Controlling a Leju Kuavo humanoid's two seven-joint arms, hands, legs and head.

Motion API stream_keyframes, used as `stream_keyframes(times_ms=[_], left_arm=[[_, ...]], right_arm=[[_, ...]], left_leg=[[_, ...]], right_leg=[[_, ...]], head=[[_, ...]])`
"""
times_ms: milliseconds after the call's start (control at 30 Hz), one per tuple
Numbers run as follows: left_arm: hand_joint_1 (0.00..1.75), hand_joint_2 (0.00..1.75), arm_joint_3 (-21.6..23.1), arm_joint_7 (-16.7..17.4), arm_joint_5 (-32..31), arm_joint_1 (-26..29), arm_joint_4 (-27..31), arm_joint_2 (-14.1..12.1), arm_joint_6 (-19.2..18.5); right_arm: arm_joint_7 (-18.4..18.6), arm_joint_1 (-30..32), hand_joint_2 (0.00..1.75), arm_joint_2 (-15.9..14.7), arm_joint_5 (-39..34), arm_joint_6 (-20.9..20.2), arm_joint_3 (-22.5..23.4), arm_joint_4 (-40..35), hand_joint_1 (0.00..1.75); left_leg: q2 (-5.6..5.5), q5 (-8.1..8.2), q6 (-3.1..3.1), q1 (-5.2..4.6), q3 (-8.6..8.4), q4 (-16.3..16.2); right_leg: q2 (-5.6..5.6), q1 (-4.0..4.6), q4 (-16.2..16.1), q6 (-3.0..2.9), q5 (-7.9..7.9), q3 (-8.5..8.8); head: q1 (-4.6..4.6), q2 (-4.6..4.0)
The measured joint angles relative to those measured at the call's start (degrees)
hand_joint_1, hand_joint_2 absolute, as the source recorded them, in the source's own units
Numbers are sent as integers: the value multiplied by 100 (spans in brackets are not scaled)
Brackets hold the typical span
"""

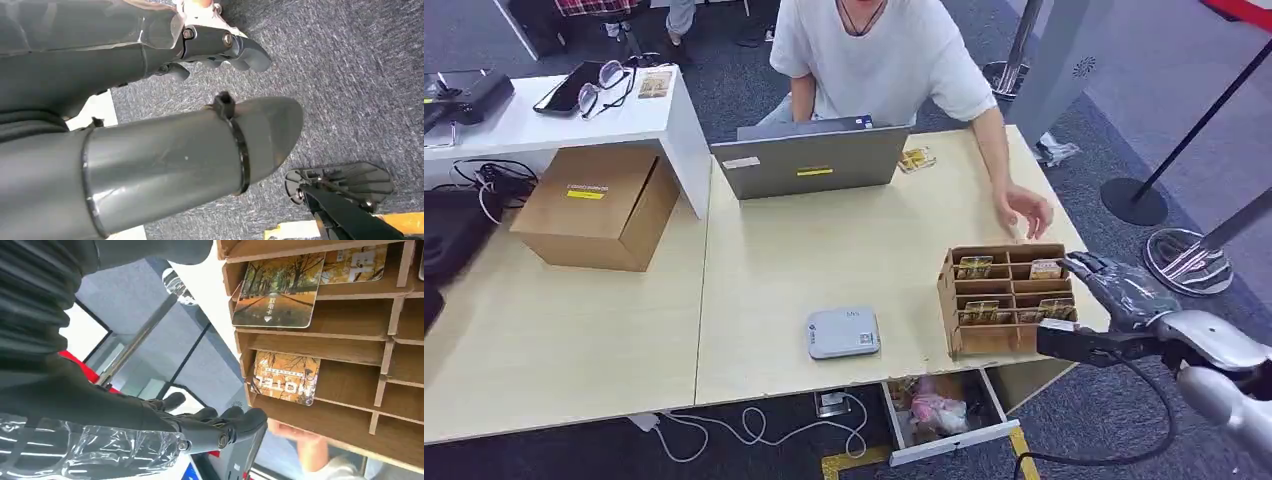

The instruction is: Pass the card to the sensor for recognition and then transmit it.

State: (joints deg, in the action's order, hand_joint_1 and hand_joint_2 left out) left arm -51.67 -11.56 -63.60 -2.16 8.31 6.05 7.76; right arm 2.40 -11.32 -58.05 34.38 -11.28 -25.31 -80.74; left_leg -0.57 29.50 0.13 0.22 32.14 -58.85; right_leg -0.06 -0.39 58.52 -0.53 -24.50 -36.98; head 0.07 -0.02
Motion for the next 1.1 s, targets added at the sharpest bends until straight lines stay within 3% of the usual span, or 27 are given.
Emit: stream_keyframes(times_ms=[367,1100], left_arm=[[0,0,-4,0,-31,0,0,2,4],[0,0,-136,15,-11,-8,0,46,46]], right_arm=[[61,77,175,0,-37,-9,9,-94,70],[-7,-154,175,256,238,-142,-210,61,65]], left_leg=[[0,0,0,0,0,0],[0,0,0,0,0,0]], right_leg=[[0,0,0,0,0,0],[0,0,1,0,0,0]], head=[[-2,0],[-2,0]])
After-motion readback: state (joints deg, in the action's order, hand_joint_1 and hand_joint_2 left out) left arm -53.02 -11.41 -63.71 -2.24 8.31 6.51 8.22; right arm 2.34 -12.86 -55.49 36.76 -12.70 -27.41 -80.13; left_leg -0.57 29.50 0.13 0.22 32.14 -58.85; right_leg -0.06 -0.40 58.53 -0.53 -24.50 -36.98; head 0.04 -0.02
